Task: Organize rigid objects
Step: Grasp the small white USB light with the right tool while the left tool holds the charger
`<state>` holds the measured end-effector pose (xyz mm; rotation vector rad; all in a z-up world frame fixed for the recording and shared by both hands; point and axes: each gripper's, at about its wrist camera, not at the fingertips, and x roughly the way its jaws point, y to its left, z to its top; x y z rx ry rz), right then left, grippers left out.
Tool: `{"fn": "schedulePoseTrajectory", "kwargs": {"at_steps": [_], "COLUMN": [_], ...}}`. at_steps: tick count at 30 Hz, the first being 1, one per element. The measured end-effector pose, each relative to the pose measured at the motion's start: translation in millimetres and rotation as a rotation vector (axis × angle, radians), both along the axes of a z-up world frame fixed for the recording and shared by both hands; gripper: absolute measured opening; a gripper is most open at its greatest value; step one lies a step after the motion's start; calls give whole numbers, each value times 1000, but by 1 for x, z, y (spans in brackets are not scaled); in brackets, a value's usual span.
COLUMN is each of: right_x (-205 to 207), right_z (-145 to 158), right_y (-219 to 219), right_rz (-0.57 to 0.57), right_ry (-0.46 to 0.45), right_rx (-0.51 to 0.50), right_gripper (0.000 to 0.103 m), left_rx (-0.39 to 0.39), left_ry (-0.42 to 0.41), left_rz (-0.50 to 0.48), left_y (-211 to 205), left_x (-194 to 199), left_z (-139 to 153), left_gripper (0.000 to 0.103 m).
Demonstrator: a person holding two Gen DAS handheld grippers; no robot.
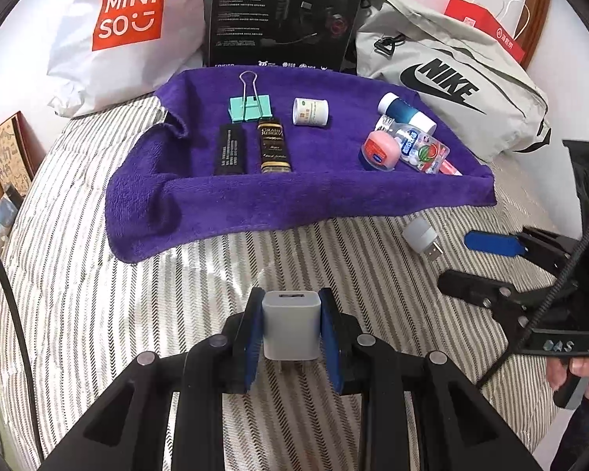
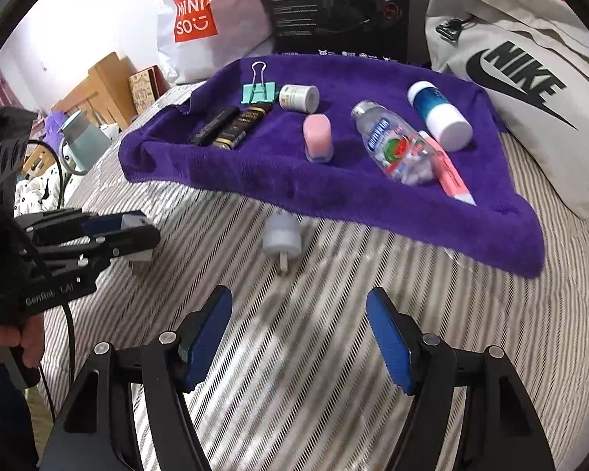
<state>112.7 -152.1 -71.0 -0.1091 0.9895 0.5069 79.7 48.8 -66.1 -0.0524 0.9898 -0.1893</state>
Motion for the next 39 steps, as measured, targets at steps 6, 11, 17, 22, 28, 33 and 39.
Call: {"fn": "schedulePoseTrajectory", "kwargs": {"at_steps": [6, 11, 17, 22, 28, 33, 39], "right_x": [14, 23, 29, 31, 25, 19, 15], "right_z": [-5, -6, -10, -10, -5, -8, -10], "right_y": [11, 19, 24, 31, 29, 25, 32], "right_rz": [-1, 1, 0, 20, 52, 74, 84], "right_ry": [-6, -25, -34, -48, -37, -24, -62], "right_rx": [6, -1, -14, -38, -39, -90, -131], "right_gripper": [70, 63, 49, 27, 24, 24, 24], "left_rx": [5, 14, -8, -6, 14, 42, -9], "left_ry": [-1, -3, 0, 9, 12, 3, 3], "left_rz": [7, 9, 16, 14, 25, 28, 43], "left_y": [-1, -3, 2, 2, 4, 0, 10], "left_x": [3, 4, 3, 4, 2, 4, 2], "left_z": [-4, -9, -9, -8, -6, -9, -6], "left_gripper": [26, 26, 26, 26, 26, 26, 26]}}
